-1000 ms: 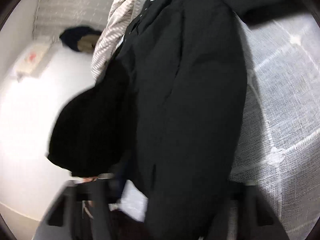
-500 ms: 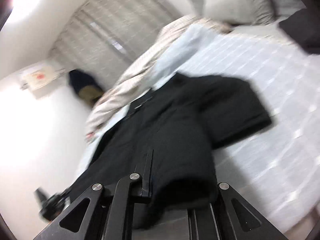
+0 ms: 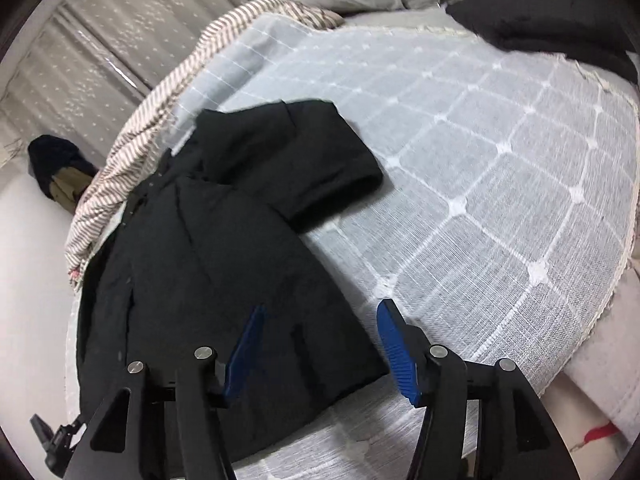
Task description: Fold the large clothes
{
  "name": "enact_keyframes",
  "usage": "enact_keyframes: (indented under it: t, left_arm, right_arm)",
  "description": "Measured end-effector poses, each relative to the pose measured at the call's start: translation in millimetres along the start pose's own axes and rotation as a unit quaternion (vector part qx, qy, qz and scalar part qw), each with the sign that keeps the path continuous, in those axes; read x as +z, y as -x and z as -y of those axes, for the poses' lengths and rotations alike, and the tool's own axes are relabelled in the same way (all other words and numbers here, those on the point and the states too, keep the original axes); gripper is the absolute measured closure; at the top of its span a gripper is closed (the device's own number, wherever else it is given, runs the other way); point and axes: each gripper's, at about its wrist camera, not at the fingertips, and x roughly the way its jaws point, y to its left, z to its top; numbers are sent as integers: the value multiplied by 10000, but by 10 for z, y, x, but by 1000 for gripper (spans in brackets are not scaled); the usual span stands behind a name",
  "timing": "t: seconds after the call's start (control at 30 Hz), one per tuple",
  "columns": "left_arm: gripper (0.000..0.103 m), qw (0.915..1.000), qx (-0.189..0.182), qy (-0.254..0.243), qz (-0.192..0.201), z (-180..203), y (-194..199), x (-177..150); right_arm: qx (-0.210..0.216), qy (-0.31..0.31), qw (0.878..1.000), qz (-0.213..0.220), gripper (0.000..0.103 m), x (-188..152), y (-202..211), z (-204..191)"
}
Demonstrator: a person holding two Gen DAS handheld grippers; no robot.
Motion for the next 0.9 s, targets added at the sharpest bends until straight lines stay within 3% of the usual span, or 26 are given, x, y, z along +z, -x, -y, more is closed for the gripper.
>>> enact_keyframes:
  t: [0.03, 0.07, 0.2, 0.3, 0.5, 0.53, 0.6, 0.7, 0.77, 0.8, 0.9]
  left_arm:
    - [60, 9996, -255, -86, -16, 82, -11, -4]
    - [62, 9983, -527, -244, 11, 198, 17, -27]
    - [59, 9895, -764, -1146, 440, 680, 31, -17]
    - [59, 9879, -951, -1211, 182, 761, -204, 89]
    - [59, 9872, -1180, -1041, -252, 725, -464, 211]
    - [59, 9871, -1203, -1024, -268, 715, -459, 223]
    - [59, 9864, -1280, -995, -264, 695, -424, 206]
    - [59, 9859, -1374, -925, -241, 726, -392, 214]
    - [58, 9868, -1312, -924, -220, 706, -333, 224]
    - [52, 9874, -1273, -920, -182, 681, -283, 223]
    - [32, 9904, -1062, -881, 40, 554, -82, 188]
  right_arm:
    - [38, 113, 9998, 169, 43, -24, 44, -40]
    - [119, 303, 9989, 351, 43, -47, 127, -140]
    - [689, 1169, 9888, 618, 43, -232, 149, -792]
    - [1294, 1831, 9738, 387, 41, -434, 10, -1394]
    - [2666, 3133, 9066, -938, 41, -1223, -303, -2545]
    - [2820, 3302, 8934, -1155, 41, -1367, -354, -2723]
    - [2925, 3527, 8779, -1394, 41, -1610, -425, -2947]
    - [2714, 3644, 8789, -1454, 45, -1733, -668, -3167]
    - [2422, 3734, 8823, -1534, 87, -1758, -868, -3250]
    - [2301, 3727, 8846, -1604, 96, -1737, -919, -3258]
    - [2133, 3198, 9110, -1494, 98, -1464, -1017, -3136]
